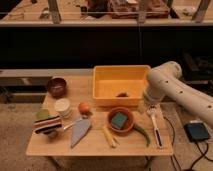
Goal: Place pepper in tray
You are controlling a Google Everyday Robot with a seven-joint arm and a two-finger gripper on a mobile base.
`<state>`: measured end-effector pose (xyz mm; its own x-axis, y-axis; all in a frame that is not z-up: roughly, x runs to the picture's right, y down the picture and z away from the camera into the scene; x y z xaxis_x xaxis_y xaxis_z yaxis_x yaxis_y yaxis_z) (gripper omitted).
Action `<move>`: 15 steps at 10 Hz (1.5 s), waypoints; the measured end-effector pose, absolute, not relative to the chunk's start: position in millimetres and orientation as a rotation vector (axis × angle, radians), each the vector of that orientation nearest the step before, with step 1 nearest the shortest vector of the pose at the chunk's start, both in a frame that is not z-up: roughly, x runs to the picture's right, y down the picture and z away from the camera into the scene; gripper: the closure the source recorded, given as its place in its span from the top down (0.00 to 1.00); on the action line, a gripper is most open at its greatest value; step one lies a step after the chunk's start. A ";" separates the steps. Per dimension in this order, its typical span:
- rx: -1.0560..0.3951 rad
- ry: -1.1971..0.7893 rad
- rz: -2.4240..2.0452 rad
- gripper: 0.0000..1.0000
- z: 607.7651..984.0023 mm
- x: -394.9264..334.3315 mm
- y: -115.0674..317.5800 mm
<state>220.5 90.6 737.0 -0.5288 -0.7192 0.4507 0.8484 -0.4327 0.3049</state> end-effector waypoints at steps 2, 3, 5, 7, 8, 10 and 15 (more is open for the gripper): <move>-0.312 -0.622 -2.052 0.54 737.0 220.5 90.6; -0.313 -0.622 -2.052 0.54 737.0 220.6 90.6; -0.312 -0.622 -2.052 0.54 737.0 220.5 90.6; -0.312 -0.622 -2.052 0.54 737.0 220.5 90.6; -0.312 -0.622 -2.052 0.54 737.0 220.5 90.6; -0.312 -0.622 -2.052 0.54 737.0 220.5 90.6; -0.283 -0.675 -2.149 0.54 732.2 213.0 104.0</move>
<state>213.0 104.0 732.2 -0.6184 -0.6634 0.4213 0.7851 -0.4985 0.3675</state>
